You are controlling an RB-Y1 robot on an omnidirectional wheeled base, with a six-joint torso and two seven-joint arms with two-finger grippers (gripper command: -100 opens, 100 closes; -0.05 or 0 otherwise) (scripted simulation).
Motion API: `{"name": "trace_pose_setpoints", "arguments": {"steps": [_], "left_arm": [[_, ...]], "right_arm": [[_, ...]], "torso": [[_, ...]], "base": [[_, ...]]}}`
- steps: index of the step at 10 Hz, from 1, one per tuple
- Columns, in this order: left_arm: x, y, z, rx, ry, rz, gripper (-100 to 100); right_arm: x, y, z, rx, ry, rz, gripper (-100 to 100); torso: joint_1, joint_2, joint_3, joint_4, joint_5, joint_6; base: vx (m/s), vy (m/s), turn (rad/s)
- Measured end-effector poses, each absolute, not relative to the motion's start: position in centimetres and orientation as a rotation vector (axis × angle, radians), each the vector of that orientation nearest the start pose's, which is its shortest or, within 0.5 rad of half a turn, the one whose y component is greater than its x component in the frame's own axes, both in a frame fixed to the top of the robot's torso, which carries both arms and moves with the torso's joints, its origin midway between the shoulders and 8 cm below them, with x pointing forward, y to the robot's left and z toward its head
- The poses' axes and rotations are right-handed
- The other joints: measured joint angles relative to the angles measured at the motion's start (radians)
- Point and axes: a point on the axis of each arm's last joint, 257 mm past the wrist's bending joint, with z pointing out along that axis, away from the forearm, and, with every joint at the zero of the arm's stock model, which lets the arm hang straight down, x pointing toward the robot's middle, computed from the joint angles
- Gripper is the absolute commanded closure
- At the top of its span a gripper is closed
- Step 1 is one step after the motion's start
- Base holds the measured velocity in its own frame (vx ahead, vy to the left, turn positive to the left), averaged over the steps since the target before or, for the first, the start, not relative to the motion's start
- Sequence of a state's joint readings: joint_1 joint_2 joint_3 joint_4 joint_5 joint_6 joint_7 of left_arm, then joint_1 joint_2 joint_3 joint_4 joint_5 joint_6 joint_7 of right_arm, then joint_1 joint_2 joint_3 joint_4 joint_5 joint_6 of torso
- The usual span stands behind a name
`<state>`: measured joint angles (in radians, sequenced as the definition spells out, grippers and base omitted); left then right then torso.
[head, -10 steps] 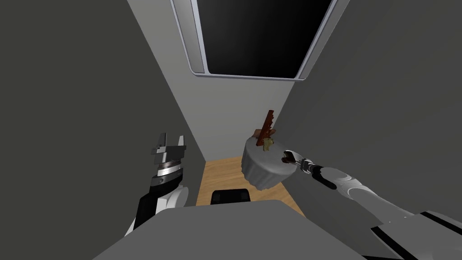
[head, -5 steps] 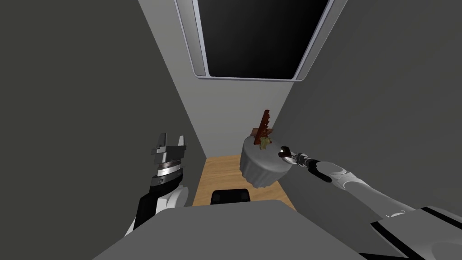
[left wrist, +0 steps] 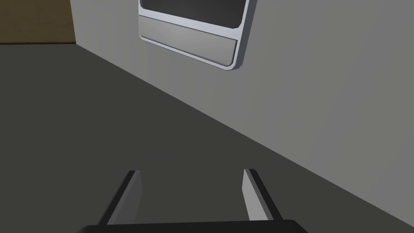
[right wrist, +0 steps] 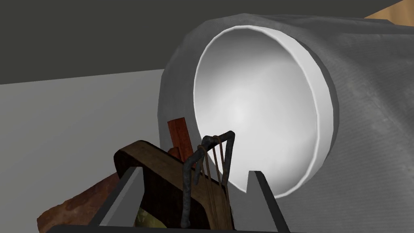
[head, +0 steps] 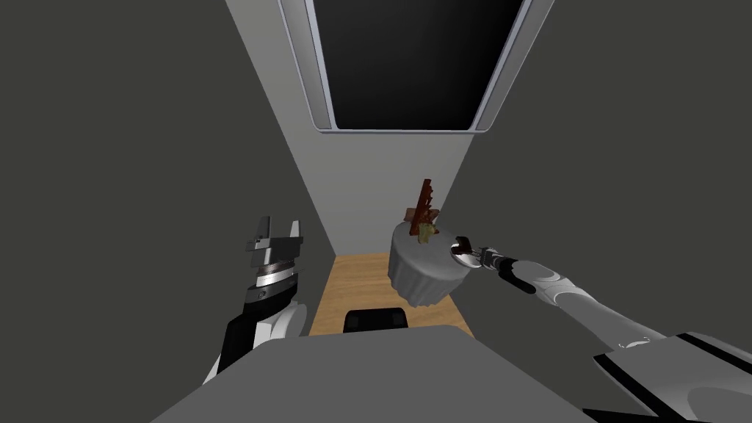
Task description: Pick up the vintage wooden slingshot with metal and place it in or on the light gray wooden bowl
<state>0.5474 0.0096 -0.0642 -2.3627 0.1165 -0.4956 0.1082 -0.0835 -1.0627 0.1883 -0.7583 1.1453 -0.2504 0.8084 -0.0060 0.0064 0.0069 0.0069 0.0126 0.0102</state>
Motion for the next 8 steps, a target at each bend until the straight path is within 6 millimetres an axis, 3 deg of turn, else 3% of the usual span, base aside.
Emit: {"name": "trace_pose_setpoints", "arguments": {"steps": [3,4,5,8], "left_arm": [[32.6,27.4,4.4,-0.744,0.491,-1.534,0],[32.6,27.4,4.4,-0.744,0.491,-1.534,0],[32.6,27.4,4.4,-0.744,0.491,-1.534,0],[32.6,27.4,4.4,-0.744,0.491,-1.534,0]], "right_arm": [[40.4,-71.2,-31.6,-1.264,2.050,-1.066,-100],[40.4,-71.2,-31.6,-1.264,2.050,-1.066,0],[40.4,-71.2,-31.6,-1.264,2.050,-1.066,-100],[40.1,-72.4,-29.5,-1.277,2.050,-1.057,-100]], "torso": [[0.002,0.000,0.000,0.000,0.001,0.000],[0.002,0.000,0.000,0.000,0.001,0.000],[0.003,0.000,0.000,0.000,0.001,0.000],[0.006,-0.003,-0.002,-0.001,0.002,0.000]], "base": [[0.000,0.000,0.000],[0.000,0.000,0.000],[0.020,0.029,-0.013],[0.048,0.059,-0.015]]}}
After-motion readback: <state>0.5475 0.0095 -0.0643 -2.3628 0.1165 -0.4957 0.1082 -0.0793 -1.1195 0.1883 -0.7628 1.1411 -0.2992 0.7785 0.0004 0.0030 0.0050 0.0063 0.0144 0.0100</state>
